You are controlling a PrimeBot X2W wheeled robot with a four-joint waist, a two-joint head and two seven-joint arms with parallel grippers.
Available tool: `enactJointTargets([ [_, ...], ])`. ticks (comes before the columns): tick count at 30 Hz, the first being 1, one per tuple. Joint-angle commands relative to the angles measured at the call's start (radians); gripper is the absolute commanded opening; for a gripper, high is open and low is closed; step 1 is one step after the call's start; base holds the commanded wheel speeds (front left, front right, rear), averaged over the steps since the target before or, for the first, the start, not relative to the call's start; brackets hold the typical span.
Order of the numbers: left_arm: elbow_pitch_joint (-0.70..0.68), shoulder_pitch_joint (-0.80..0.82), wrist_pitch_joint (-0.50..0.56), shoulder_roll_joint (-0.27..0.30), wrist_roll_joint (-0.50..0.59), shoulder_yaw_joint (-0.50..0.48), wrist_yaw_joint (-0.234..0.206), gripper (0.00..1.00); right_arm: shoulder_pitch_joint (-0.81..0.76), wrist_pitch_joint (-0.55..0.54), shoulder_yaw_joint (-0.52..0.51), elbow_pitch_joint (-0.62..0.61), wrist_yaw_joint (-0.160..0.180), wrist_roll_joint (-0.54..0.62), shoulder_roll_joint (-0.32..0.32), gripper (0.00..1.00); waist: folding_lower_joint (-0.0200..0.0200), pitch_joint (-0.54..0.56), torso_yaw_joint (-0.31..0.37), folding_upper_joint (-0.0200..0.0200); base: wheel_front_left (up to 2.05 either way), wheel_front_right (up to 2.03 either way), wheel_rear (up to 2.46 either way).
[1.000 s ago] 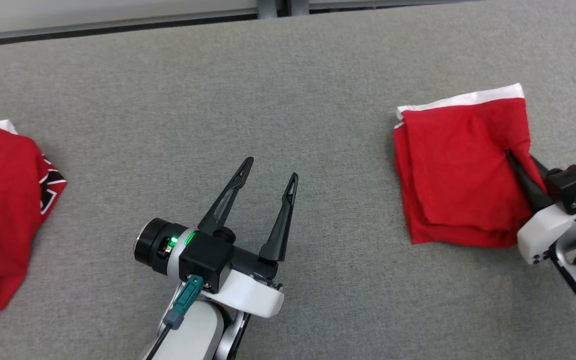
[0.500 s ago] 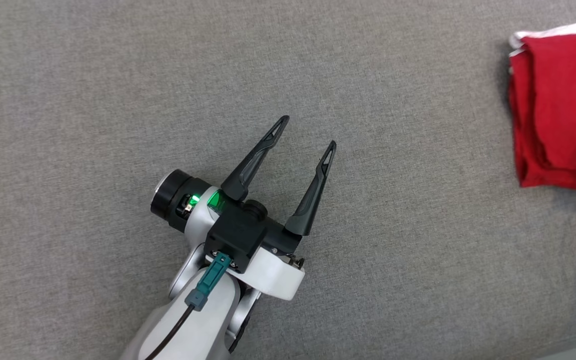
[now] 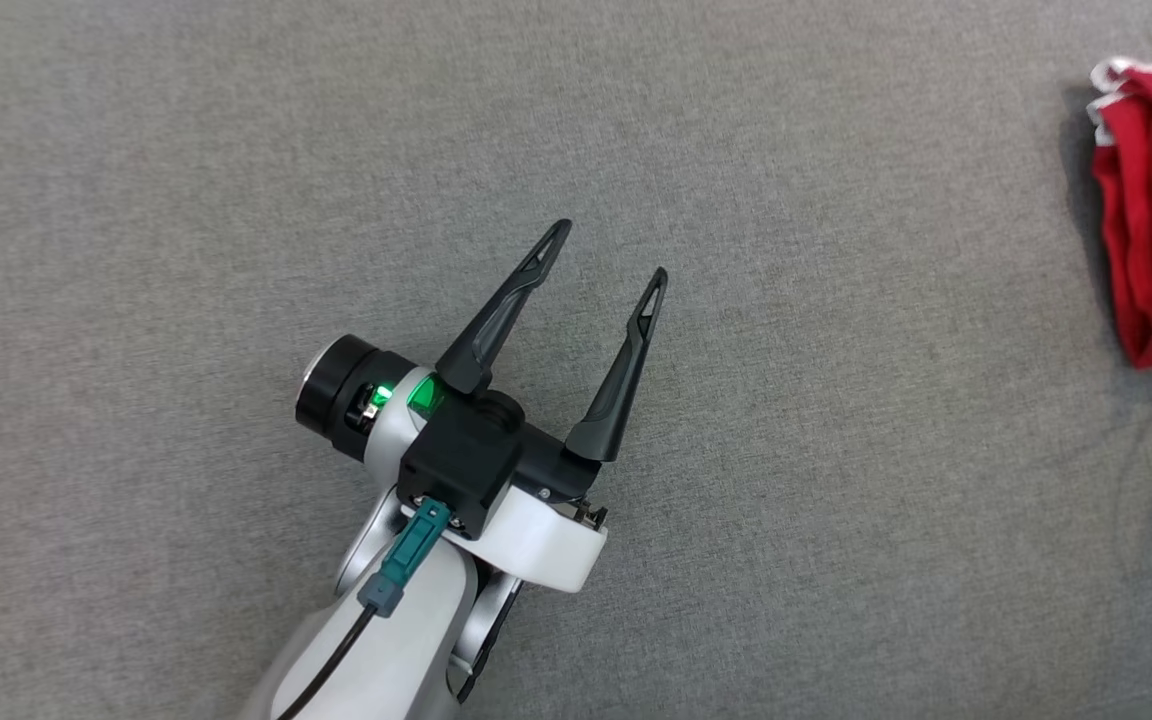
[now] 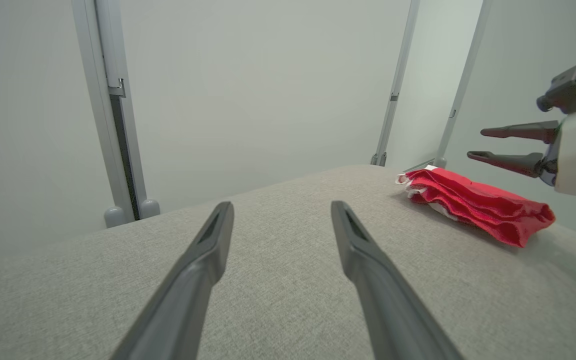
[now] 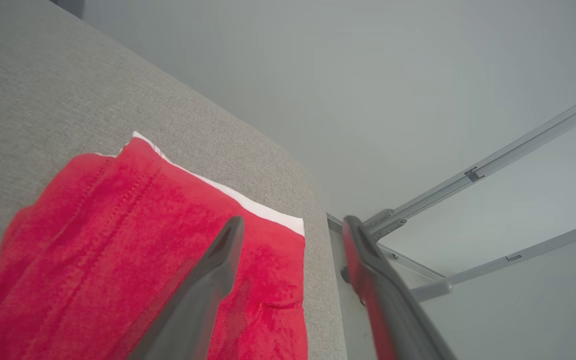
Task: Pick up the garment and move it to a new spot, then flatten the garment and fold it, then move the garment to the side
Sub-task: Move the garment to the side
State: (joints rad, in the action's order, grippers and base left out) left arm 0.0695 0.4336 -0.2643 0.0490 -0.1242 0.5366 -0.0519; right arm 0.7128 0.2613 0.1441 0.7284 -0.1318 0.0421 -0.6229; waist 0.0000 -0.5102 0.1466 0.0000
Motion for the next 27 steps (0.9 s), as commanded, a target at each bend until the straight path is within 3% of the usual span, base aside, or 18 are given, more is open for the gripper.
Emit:
enactJointTargets([
  [1, -0.002, -0.015, 0.0, 0.003, -0.008, -0.007, -0.009, 1.0, -0.021, 0.006, -0.019, -0.026, 0.002, 0.002, 0.03, 1.0, 0.0, 0.035, -0.019, 0.0, 0.0, 0.0, 0.0],
  [4, 0.002, -0.032, 0.0, 0.004, -0.017, -0.018, -0.019, 1.0, -0.049, 0.005, -0.042, -0.069, 0.002, -0.003, 0.072, 1.0, 0.0, 0.069, -0.03, 0.0, 0.0, 0.0, 0.0],
  [14, 0.01, -0.161, 0.0, 0.003, -0.057, -0.135, -0.056, 1.0, -0.227, 0.006, -0.114, -0.298, 0.002, -0.099, 0.331, 1.0, 0.0, 0.259, -0.116, 0.0, 0.0, 0.0, 0.0],
  [21, 0.031, -0.271, 0.0, 0.003, -0.059, -0.211, -0.051, 1.0, -0.398, 0.006, -0.133, -0.422, 0.002, -0.131, 0.473, 1.0, 0.0, 0.387, -0.198, 0.0, 0.0, 0.0, 0.0],
  [27, 0.043, -0.359, 0.0, 0.003, -0.082, -0.226, -0.066, 1.0, -0.539, 0.006, -0.122, -0.488, 0.002, -0.121, 0.53, 1.0, 0.0, 0.467, -0.239, 0.0, 0.0, 0.0, 0.0],
])
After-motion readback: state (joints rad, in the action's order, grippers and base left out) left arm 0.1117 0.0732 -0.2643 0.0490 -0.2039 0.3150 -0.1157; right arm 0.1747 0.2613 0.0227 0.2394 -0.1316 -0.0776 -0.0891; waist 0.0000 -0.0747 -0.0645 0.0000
